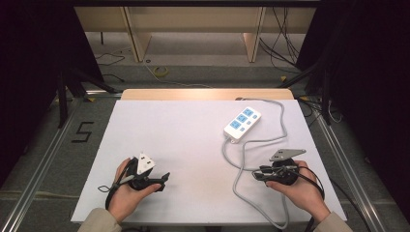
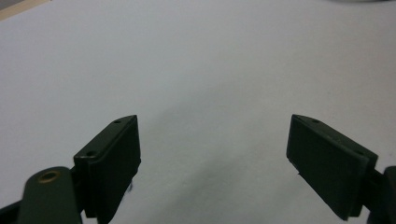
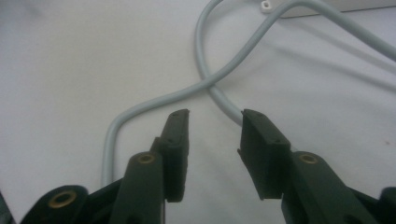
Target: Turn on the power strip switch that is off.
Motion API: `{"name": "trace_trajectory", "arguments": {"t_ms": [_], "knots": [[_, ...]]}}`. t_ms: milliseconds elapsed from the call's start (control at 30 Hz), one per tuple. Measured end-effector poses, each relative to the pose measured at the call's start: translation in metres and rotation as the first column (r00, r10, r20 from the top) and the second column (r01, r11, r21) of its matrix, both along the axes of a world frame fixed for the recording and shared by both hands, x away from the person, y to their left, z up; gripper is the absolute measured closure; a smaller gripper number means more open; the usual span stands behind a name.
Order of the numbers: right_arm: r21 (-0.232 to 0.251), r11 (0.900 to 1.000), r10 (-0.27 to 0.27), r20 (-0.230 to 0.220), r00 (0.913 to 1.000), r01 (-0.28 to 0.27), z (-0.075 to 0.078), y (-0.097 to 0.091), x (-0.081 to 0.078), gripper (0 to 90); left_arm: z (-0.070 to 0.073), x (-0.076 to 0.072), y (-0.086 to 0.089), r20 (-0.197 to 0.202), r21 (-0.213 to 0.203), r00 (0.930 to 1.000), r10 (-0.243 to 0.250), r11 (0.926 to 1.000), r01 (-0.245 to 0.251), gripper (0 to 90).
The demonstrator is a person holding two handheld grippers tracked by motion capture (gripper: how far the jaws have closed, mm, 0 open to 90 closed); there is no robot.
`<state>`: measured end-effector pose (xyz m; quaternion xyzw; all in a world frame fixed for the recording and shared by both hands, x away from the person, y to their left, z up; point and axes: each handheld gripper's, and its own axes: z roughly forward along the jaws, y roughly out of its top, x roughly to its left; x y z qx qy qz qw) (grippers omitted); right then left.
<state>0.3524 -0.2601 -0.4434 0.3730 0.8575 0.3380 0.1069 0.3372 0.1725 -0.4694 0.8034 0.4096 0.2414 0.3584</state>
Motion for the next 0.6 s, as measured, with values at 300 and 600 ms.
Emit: {"name": "trace_trajectory", "arguments": {"t_ms": [300, 600], "knots": [[-0.010, 0.9982, -0.059, 0.012, 0.9982, 0.059, 0.005, -0.006, 0.011, 81.8, -0.001, 0.000, -0.004, -0.003, 0.014, 1.0000, -0.008, 0.9999, 0.009, 17.5], [-0.044, 0.9950, -0.089, 0.019, 0.9959, 0.090, 0.011, -0.006, 0.023, 90.0, -0.002, 0.001, -0.005, 0.007, 0.016, 1.0000, 0.002, 0.9999, -0.002, 17.8]]}}
